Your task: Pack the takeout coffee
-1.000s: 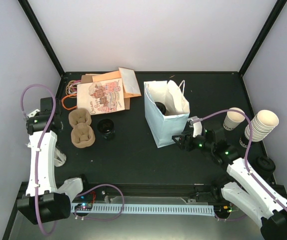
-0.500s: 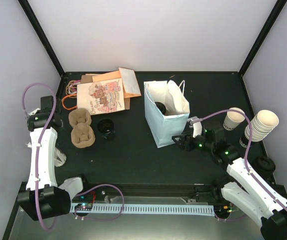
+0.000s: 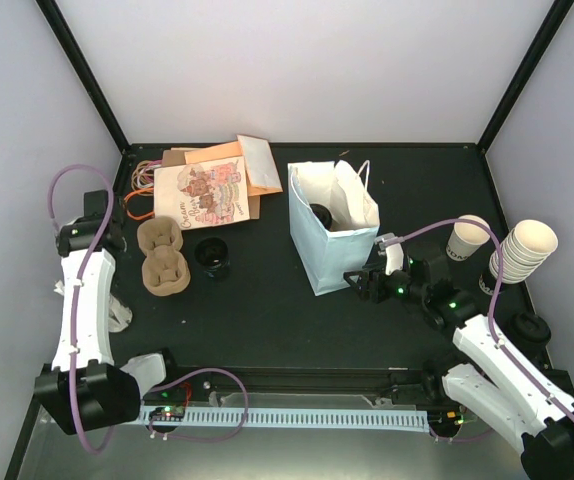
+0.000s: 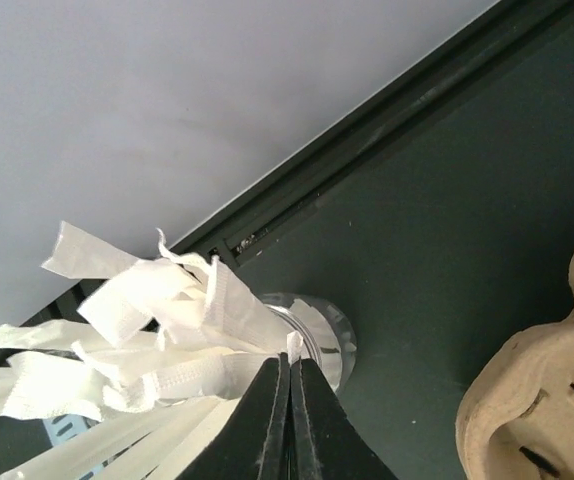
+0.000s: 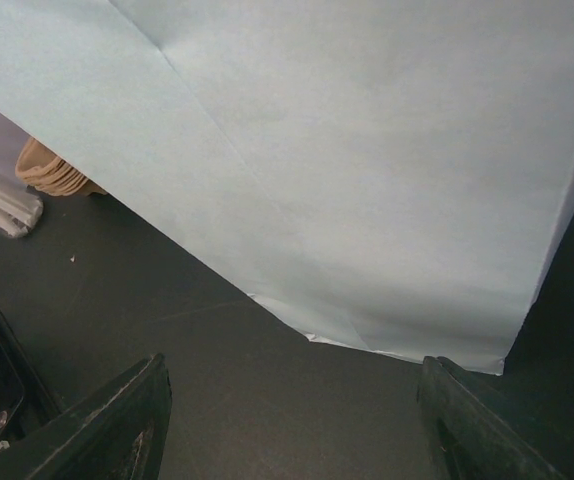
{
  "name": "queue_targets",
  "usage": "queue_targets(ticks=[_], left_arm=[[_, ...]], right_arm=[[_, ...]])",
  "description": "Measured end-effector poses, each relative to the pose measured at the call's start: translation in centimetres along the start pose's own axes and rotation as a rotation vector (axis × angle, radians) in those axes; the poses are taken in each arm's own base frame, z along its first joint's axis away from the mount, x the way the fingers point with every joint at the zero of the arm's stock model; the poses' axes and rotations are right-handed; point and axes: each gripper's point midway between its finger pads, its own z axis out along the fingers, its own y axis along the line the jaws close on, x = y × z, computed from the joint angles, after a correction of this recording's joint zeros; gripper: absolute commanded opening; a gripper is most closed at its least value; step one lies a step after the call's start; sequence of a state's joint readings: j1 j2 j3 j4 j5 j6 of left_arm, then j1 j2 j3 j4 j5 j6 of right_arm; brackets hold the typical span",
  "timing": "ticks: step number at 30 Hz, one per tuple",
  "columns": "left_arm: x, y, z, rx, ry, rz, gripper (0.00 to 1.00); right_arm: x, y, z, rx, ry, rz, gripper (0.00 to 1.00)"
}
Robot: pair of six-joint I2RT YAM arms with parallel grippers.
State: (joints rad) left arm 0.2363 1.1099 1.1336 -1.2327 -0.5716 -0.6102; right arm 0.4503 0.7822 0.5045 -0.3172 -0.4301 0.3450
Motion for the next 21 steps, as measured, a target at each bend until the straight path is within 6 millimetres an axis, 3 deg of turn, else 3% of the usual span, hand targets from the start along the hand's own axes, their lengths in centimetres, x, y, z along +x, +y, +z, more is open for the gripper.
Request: queue_targets(ticks=[12, 18, 21], left_arm=[[-2.5, 1.4, -4.7, 0.08, -0.069, -0.065, 0.01], [-4.4, 2.7, -9.3, 0.19, -0.149, -0.115, 0.02], [-5.6, 3.5, -12.6, 0.277, -0.211, -0.15, 0.02]], right_arm=[[0.2, -0.1, 0.2, 0.002, 0.011, 0.005, 0.7], [0.2, -0.1, 0.2, 0.001, 0.011, 0.005, 0.7], [0.2, -0.1, 0.2, 0.0, 0.011, 0.005, 0.7]])
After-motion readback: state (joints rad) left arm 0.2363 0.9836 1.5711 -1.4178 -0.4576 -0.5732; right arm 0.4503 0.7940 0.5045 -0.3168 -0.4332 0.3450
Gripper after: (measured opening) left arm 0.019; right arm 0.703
